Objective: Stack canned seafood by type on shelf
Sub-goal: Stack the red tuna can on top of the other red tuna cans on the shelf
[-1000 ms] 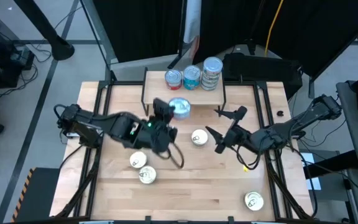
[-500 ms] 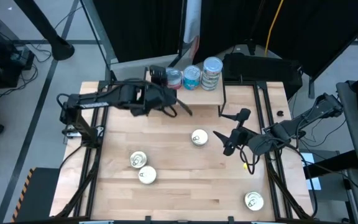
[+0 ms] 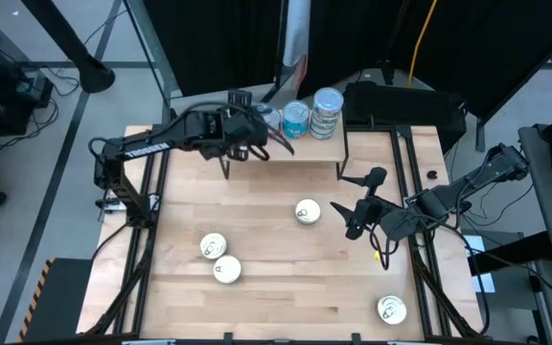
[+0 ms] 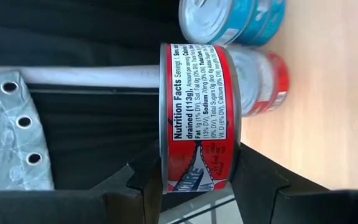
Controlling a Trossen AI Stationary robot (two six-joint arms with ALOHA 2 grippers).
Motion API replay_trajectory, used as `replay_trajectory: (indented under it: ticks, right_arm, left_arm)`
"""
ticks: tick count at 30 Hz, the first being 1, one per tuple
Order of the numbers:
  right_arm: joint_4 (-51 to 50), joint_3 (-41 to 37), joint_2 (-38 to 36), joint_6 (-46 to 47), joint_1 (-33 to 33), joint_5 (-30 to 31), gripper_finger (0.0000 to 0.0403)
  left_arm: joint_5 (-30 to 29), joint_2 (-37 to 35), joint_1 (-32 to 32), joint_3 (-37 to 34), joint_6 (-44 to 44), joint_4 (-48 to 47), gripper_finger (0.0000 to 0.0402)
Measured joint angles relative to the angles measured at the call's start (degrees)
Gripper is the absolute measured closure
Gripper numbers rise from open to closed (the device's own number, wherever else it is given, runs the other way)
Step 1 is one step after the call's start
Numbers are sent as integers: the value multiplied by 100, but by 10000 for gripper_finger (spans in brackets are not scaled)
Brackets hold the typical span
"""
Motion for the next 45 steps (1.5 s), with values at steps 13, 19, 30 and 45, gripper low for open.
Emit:
replay_trajectory:
  ticks: [13, 19, 30, 45]
  right_arm:
    - [-20, 2, 2, -17, 0, 0, 62]
    - [-111, 1, 2, -7, 0, -1, 62]
    - [-118, 0, 2, -2, 0, -15, 62]
    - [-111, 0, 4, 2, -2, -300, 62]
  left_arm:
    - [1051, 417, 901, 0, 768, 571, 251]
    - [992, 816, 957, 0, 815, 548, 251]
    - [477, 1142, 962, 0, 877, 544, 206]
    - [1377, 1147, 932, 0, 527, 570, 160]
